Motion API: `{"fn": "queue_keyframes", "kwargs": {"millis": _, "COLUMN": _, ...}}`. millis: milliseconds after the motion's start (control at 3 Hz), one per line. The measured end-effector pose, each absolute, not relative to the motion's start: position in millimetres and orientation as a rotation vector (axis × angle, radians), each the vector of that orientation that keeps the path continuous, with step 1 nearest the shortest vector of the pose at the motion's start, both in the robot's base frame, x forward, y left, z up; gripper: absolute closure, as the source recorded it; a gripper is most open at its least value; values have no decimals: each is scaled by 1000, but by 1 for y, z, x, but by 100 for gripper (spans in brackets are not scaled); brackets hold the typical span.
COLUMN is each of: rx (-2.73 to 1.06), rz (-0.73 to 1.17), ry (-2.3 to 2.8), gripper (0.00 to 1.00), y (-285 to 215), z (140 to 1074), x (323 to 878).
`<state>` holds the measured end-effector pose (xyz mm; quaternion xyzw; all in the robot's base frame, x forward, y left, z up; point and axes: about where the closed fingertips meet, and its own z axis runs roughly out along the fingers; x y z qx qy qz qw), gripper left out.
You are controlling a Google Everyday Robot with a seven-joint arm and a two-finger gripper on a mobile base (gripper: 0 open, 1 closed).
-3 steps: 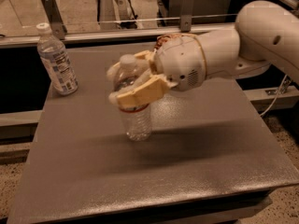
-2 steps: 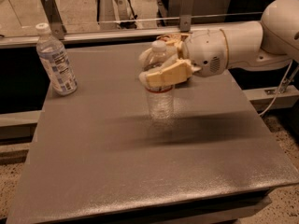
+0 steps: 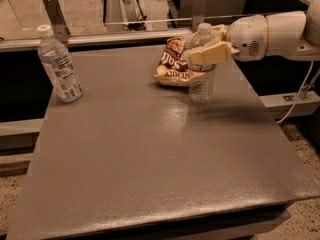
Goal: Move water bottle near brown chip bag
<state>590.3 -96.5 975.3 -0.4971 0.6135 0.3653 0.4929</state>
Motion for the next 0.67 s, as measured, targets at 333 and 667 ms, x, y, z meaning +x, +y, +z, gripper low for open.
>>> {"fn": "queue_keyframes", "kwargs": {"millis": 333, "rx": -1158, "rz": 826, "ry": 1517, "gripper": 100, "y": -125, "z": 972, "x": 610}}
{"fn": "queue_keyframes", "kwargs": {"millis": 667, "rx": -1130, "rz": 771, "ry": 1503, "gripper": 100, "y": -150, "z": 971, "x": 621}}
